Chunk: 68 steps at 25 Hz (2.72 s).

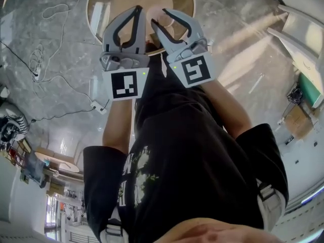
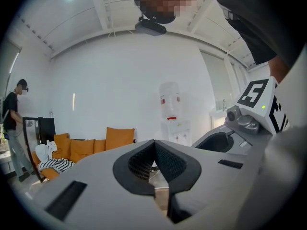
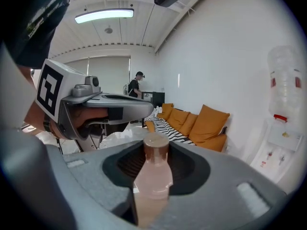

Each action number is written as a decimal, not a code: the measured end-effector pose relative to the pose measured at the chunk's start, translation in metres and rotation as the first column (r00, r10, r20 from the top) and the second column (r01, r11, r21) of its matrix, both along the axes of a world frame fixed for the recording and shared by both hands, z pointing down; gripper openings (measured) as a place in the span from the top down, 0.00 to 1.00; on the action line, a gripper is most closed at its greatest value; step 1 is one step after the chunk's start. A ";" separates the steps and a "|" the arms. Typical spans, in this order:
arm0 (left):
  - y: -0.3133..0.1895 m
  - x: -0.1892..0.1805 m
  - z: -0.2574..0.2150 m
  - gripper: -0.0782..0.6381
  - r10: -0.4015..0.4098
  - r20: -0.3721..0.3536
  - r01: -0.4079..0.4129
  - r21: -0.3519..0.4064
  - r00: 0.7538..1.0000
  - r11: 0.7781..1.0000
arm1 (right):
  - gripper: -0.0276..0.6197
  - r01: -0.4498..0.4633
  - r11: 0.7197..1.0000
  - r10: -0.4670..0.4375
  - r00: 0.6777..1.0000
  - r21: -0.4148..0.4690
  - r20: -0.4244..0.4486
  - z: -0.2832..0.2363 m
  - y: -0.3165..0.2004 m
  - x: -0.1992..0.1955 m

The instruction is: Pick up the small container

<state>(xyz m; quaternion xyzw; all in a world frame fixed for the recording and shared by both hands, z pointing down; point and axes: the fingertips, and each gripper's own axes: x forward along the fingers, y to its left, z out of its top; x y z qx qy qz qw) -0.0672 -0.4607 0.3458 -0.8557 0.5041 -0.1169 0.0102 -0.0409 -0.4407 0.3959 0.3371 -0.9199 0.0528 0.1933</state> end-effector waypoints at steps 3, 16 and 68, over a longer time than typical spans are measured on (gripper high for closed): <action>0.009 0.008 -0.027 0.89 0.008 0.000 -0.008 0.016 1.000 1.000 | 0.75 -0.016 1.000 0.016 1.000 -0.013 0.009 -0.023 0.008 0.008; 0.055 -0.004 -0.114 0.89 -0.034 -0.041 0.034 0.010 0.999 0.999 | 0.75 0.105 0.994 -0.106 0.994 0.021 0.016 -0.122 0.047 0.003; 0.103 -0.043 -0.338 0.89 -0.100 -0.138 0.129 0.219 0.985 0.967 | 0.75 0.190 0.949 -0.225 0.967 0.253 0.118 -0.366 0.065 0.012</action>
